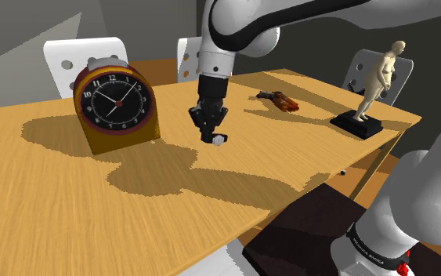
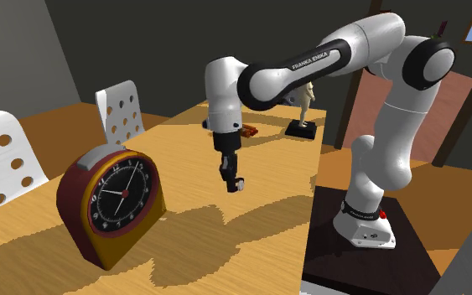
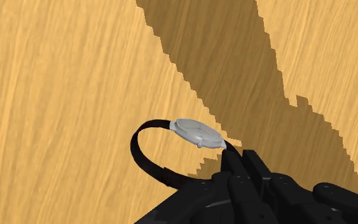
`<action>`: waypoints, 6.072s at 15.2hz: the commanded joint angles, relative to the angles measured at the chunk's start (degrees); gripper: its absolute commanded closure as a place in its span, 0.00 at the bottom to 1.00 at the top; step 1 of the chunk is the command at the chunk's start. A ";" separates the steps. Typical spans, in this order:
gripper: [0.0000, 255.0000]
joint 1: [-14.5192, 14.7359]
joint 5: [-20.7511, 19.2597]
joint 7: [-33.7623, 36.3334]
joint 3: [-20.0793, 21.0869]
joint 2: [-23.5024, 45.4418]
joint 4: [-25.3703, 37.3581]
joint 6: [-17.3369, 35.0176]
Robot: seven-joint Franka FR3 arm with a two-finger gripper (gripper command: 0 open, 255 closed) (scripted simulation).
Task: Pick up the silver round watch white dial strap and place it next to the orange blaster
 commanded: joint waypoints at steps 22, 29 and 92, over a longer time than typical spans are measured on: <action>1.00 -8.62 -3.91 -17.25 -12.30 -8.29 -1.19 -12.10; 1.00 -12.86 -7.08 -26.49 -18.45 -7.57 0.03 -14.68; 0.00 -32.78 -7.24 -65.57 -37.72 26.22 30.22 -18.03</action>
